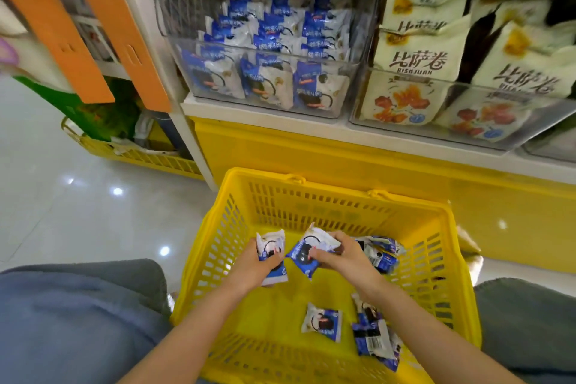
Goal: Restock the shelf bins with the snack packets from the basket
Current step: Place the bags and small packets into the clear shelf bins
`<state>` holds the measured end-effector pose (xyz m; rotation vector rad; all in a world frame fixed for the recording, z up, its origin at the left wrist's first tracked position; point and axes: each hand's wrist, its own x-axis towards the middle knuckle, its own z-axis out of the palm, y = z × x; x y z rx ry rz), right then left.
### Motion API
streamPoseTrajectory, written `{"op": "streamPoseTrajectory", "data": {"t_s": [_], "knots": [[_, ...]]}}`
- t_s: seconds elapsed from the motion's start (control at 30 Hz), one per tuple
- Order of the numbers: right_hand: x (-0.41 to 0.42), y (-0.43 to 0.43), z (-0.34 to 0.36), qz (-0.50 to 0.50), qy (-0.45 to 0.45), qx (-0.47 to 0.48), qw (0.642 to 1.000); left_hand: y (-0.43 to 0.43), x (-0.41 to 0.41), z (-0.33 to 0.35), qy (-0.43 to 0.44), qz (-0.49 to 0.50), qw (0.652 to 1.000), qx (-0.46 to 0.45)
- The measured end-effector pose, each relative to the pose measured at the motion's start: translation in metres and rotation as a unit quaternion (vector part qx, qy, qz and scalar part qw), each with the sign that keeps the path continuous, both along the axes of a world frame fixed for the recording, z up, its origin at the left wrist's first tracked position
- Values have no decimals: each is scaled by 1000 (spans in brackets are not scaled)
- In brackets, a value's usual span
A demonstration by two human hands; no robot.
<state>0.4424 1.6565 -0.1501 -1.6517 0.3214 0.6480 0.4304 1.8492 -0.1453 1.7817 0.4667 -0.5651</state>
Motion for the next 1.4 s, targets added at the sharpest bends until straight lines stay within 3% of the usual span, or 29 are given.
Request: {"op": "streamPoseTrajectory", "data": {"t_s": [0.2, 0.33, 0.47, 0.67, 0.8, 0.97, 1.17, 1.4], "knots": [[5, 18, 62, -102, -61, 76, 990, 5, 7, 42, -50, 59, 985, -154], [3, 24, 97, -51, -75, 119, 989, 6, 11, 74, -84, 72, 968, -227], [6, 31, 131, 86, -139, -10, 986, 17, 22, 106, -168, 54, 957, -230], [31, 52, 188, 174, -269, -117, 940, 45, 49, 156, -282, 7, 947, -155], [65, 59, 237, 154, -369, -173, 900, 69, 69, 178, -347, 9, 931, -113], [142, 74, 280, 34, -469, -295, 832, 90, 92, 188, -380, 56, 916, -115], [247, 75, 290, 42, -418, -485, 767, 100, 116, 194, -382, 75, 910, -141], [316, 69, 280, 38, -397, -596, 697, 111, 140, 204, -409, 49, 888, -203]]}}
